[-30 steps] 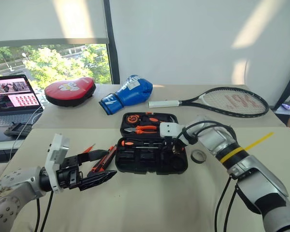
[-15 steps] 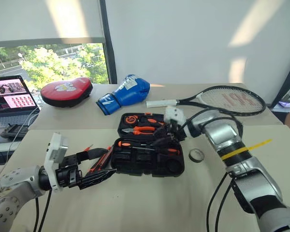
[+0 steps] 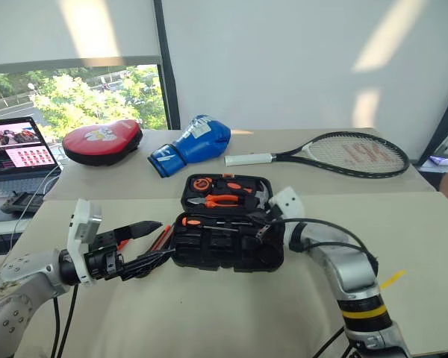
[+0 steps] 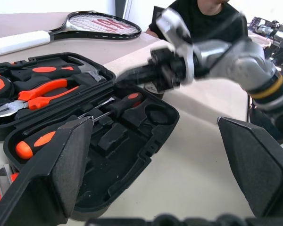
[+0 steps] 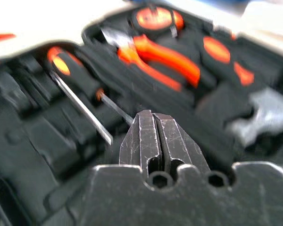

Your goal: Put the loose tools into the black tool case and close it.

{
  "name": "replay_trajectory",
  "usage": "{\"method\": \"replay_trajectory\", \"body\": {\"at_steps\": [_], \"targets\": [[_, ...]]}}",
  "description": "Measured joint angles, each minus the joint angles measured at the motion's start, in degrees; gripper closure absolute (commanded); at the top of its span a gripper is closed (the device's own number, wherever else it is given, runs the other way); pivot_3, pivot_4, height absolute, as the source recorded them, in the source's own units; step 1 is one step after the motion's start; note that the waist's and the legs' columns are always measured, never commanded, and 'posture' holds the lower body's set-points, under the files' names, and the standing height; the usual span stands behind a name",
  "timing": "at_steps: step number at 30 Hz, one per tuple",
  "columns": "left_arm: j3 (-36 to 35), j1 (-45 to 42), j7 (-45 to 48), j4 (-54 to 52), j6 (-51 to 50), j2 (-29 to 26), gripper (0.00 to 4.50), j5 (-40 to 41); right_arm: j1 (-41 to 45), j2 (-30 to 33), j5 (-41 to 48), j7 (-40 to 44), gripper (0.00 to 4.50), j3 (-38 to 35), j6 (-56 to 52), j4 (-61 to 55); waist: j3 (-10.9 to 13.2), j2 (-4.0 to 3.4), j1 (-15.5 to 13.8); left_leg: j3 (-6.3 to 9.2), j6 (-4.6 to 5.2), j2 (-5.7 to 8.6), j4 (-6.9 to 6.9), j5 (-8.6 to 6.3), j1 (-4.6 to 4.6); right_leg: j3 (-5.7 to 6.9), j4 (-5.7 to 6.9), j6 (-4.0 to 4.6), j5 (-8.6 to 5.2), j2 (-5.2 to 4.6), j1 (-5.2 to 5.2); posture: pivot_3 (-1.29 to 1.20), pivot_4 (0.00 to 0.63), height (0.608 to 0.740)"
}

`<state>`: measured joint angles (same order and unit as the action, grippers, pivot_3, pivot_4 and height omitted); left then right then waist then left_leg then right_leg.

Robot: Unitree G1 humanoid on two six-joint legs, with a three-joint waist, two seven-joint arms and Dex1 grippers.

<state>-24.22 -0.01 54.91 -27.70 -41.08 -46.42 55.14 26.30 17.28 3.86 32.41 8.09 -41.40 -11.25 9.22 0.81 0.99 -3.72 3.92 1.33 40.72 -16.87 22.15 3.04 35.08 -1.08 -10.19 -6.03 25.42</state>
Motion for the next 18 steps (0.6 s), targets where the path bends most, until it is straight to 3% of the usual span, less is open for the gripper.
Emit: {"method": "replay_trajectory", "body": {"at_steps": [3, 8, 11, 15, 18], "targets": [[0.5, 0.0, 1.0, 0.9, 0.8, -0.4, 0.01, -1.2, 1.0, 0.8, -3.6, -0.9, 4.45, 5.5, 3.7, 4.0, 0.0, 0.00, 0.1, -0.03, 0.00, -0.02, 0.00, 0.00, -0.26, -0.05, -0.01, 0.03, -0.02, 0.07, -0.22, 0.00, 0.150, 0.740], [0.4, 0.1, 1.6, 1.3, 1.5, -0.5, 0.01, -2.3, 4.6, 9.4, -8.0, 7.2, 4.45, 13.2, 8.4, 5.8, -0.1, 0.18, 0.0, -0.02, 0.03, -0.14, -0.03, -0.05, -0.68, -0.04, -0.07, 0.07, -0.09, 0.12, -0.57, 0.00, 0.150, 0.740], [0.3, 0.8, 1.3, 1.4, 2.1, -0.5, 0.01, -3.2, 6.2, 10.8, -10.5, 9.4, 4.45, 15.8, 11.8, 7.4, -0.2, 0.33, -0.1, 0.01, -0.09, -0.30, -0.04, -0.21, -1.03, -0.04, -0.09, 0.18, -0.22, 0.28, -0.90, 0.00, 0.150, 0.740], [-0.4, 2.6, -2.6, 1.0, 3.7, 0.6, 0.01, -6.2, 4.1, 8.5, -7.4, 9.2, 4.45, 10.7, 16.5, 9.0, -0.2, 0.37, -0.1, 0.06, -0.13, -0.38, -0.08, -0.27, -1.03, -0.07, -0.09, 0.26, -0.27, 0.28, -0.93, 0.00, 0.150, 0.740], [-0.7, 3.1, -7.1, 1.7, 4.0, 1.1, 0.01, -9.9, 0.1, 4.4, 5.7, 12.8, 4.45, 2.3, 16.6, 4.5, 0.0, 0.26, -0.3, 0.08, -0.15, -0.38, -0.08, -0.24, -0.59, -0.26, 0.02, 0.29, -0.24, 0.22, -0.42, 0.00, 0.150, 0.740]]}}
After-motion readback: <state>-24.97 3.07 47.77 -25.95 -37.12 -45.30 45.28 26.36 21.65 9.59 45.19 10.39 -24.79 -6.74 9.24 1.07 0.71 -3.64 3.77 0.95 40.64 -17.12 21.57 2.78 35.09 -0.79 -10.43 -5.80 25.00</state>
